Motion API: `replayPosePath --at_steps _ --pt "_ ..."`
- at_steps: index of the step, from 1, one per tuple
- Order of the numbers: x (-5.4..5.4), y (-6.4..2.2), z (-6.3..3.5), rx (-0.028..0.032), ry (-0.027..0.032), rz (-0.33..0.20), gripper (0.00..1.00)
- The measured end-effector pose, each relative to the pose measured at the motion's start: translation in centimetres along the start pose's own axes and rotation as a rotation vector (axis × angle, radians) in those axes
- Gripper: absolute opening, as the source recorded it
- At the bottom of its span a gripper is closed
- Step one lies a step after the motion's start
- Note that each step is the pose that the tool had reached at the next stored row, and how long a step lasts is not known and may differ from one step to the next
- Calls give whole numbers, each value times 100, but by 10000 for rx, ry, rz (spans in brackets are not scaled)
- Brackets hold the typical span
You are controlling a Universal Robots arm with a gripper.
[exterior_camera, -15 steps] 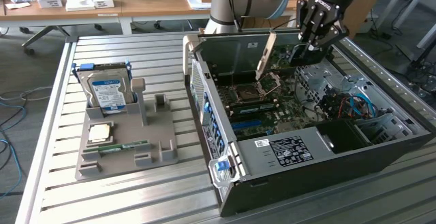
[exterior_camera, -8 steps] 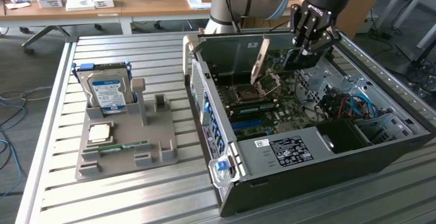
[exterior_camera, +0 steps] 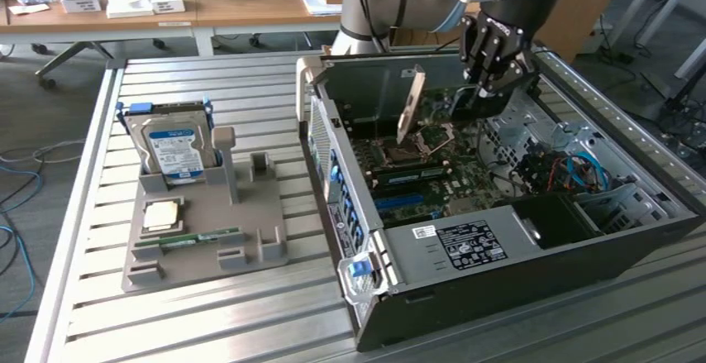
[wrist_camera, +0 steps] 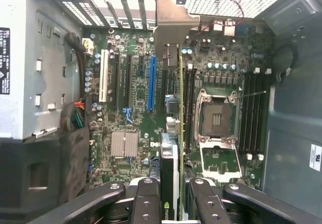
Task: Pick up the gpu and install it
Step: 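Insert the gpu into the slot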
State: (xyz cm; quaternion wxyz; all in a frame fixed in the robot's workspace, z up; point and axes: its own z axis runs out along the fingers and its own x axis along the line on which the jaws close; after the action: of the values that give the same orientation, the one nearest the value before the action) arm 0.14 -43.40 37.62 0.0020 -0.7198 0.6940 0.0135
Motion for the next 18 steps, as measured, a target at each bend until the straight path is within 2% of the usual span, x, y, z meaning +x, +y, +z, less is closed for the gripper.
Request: replayPosePath --at_steps 4,12,18 --pt "0 32 56 20 0 2 27" --pt "0 34 63 21 0 14 27" --pt "0 34 74 26 -3 250 27"
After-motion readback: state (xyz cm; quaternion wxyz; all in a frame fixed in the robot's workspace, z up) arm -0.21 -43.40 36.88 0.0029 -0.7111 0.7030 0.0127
